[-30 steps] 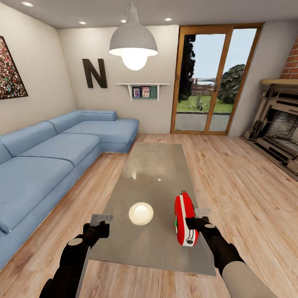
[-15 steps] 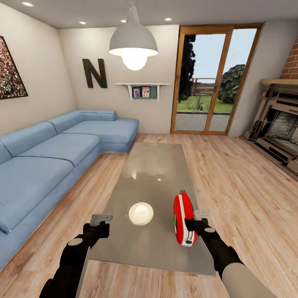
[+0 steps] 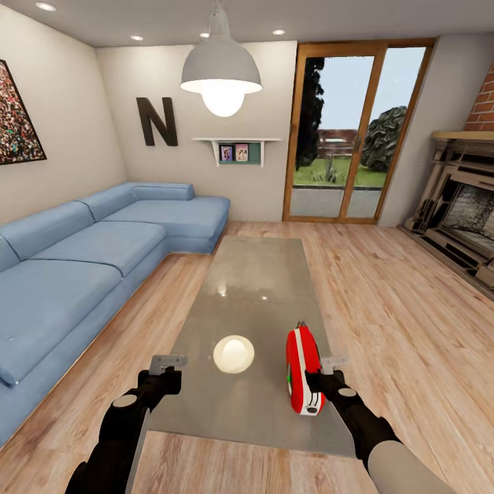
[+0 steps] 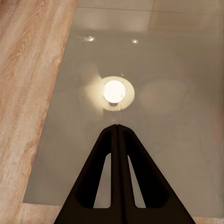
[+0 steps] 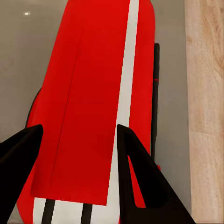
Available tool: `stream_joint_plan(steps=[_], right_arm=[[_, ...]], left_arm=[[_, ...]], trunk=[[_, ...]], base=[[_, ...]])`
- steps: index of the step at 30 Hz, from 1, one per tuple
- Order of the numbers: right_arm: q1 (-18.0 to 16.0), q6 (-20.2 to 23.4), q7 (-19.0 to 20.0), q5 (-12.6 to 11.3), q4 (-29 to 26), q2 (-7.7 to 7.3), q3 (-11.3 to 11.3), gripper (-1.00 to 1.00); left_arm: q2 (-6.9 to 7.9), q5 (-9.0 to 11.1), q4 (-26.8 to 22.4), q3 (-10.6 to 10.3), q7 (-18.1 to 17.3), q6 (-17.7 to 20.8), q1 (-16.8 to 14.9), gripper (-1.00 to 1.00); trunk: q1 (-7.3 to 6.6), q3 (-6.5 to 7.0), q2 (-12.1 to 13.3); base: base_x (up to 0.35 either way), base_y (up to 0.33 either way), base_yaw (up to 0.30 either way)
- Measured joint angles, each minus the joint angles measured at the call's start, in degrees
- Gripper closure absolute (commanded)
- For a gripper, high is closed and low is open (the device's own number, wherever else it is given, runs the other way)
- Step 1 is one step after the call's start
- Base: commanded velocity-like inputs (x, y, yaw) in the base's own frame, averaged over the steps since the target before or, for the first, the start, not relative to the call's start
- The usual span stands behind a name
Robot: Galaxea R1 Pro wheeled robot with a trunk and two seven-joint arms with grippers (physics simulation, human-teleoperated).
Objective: Turn on the radio receiver that's on the table in the living room.
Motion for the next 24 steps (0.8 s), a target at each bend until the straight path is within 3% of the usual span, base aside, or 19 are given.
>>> stream_joint_plan(steps=[17,18,19,24], right_arm=[[-0.1,-0.6,-0.1,0.0,0.4,0.01,0.0,1.0],[-0.1,-0.6,-0.1,0.0,0.4,0.02,0.0,-1.0],[0.0,-0.6,-0.1,0.0,3.0,0.01,0.0,-1.0],[0.0,-0.6,-0.1,0.1,3.1,0.03,0.0,-1.0]], left_arm=[[0.0,0.0,0.0,0.0,0.0,0.0,0.0,1.0],[0.0,0.0,0.0,0.0,0.0,0.0,0.0,1.0],[0.0,0.0,0.0,0.0,0.0,0.0,0.0,1.0],[0.0,0.0,0.0,0.0,0.0,0.0,0.0,1.0]], trunk=[[-0.01,0.01,0.0],[-0.01,0.01,0.0],[0.0,0.0,0.0],[0.0,0.0,0.0]], base=[[0.0,0.0,0.0],[0.0,0.0,0.0],[0.0,0.0,0.0],[0.0,0.0,0.0]])
